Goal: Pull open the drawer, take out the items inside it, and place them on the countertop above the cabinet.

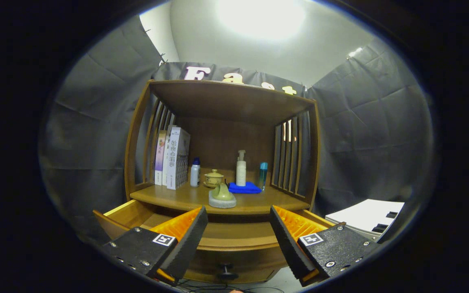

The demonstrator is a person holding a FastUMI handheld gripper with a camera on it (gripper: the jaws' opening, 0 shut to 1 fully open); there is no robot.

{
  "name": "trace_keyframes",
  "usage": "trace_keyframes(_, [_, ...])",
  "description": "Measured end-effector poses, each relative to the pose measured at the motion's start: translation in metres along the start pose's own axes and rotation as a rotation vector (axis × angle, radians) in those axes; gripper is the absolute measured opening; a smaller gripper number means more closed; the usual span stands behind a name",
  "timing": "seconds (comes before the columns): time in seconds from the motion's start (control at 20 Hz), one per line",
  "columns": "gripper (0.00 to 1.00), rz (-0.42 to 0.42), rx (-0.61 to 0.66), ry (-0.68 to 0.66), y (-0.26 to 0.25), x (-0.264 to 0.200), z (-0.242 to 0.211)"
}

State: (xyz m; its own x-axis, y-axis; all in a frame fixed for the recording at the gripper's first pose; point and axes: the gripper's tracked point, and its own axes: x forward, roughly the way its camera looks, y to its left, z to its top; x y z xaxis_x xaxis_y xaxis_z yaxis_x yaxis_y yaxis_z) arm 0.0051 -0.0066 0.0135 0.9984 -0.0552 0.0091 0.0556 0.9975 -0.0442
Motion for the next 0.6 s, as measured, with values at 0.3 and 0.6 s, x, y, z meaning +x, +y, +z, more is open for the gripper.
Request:
trace_keyframes(0.3, [0.95,0.013,0.018,0.019,0.000,-0.020,-0.046])
trace_keyframes(0.6, [0.95,0.041,0.001,0.086,0.015,-0.025,-0.087])
